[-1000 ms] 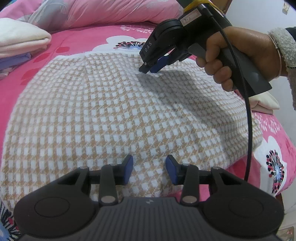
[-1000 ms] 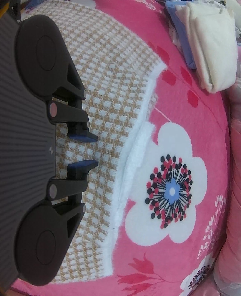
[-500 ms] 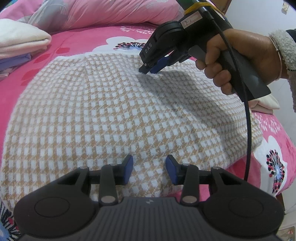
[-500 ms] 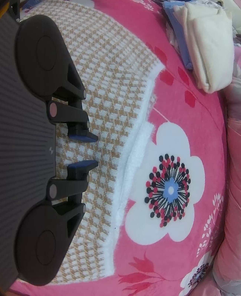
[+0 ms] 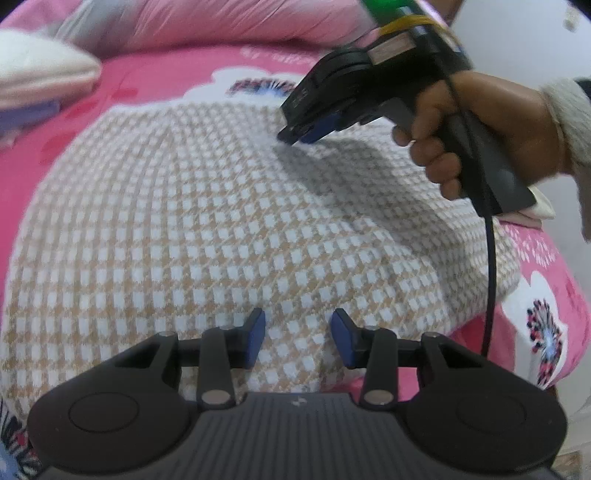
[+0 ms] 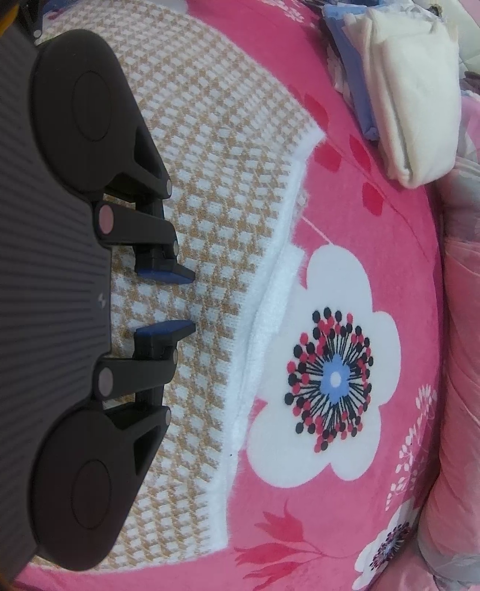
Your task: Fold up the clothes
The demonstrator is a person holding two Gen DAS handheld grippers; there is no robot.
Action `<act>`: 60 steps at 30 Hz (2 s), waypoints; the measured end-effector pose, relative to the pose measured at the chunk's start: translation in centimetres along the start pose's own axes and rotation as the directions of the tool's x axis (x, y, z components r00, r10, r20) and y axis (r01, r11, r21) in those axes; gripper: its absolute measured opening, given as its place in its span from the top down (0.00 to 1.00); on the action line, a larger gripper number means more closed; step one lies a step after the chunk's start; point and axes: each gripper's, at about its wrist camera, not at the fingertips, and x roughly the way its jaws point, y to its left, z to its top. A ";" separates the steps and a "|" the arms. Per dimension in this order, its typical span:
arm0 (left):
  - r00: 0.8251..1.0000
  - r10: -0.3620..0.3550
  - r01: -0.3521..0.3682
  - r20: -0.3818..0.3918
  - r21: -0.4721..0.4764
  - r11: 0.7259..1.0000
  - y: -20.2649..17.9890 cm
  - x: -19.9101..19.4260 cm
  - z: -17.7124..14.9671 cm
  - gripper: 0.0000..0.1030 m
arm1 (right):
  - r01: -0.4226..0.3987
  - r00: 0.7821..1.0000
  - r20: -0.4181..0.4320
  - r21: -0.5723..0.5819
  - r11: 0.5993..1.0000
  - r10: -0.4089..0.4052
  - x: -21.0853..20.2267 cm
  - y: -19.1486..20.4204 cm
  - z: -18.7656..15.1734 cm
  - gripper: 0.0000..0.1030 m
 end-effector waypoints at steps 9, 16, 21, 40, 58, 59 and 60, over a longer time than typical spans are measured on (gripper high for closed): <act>0.996 -0.005 0.004 -0.089 -0.007 1.000 -0.1 -0.1 1.3 0.53 | 0.001 1.000 -0.007 0.022 1.000 -0.001 -0.1 -0.1 0.0 0.79; 0.992 -0.026 0.024 -0.123 -0.017 1.000 0.2 -0.9 1.4 0.35 | 0.035 0.997 0.060 0.049 0.998 -0.038 -0.4 0.3 -1.2 0.79; 0.993 -0.005 0.006 -0.121 0.009 1.000 0.4 -2.3 1.0 0.24 | -0.001 0.996 0.084 0.141 0.990 -0.010 -3.1 -0.4 -1.3 0.66; 0.998 0.058 -0.060 0.021 0.099 0.993 0.4 -2.4 4.7 0.37 | 0.075 0.997 0.004 0.069 0.995 -0.075 -11.0 0.7 -12.7 0.56; 0.969 0.180 -0.158 -0.169 0.138 0.978 -1.0 2.2 6.7 0.34 | 0.106 0.984 -0.144 0.021 0.994 -0.102 -7.9 0.8 -15.3 0.43; 0.966 0.185 -0.164 -0.179 0.126 0.978 -1.0 2.3 7.0 0.34 | 0.105 0.984 -0.149 0.034 0.994 -0.099 -7.8 0.7 -15.3 0.43; 0.964 0.188 -0.168 -0.190 0.117 0.979 -1.0 2.4 7.2 0.34 | 0.105 0.985 -0.140 0.048 0.993 -0.098 -8.2 0.6 -15.1 0.44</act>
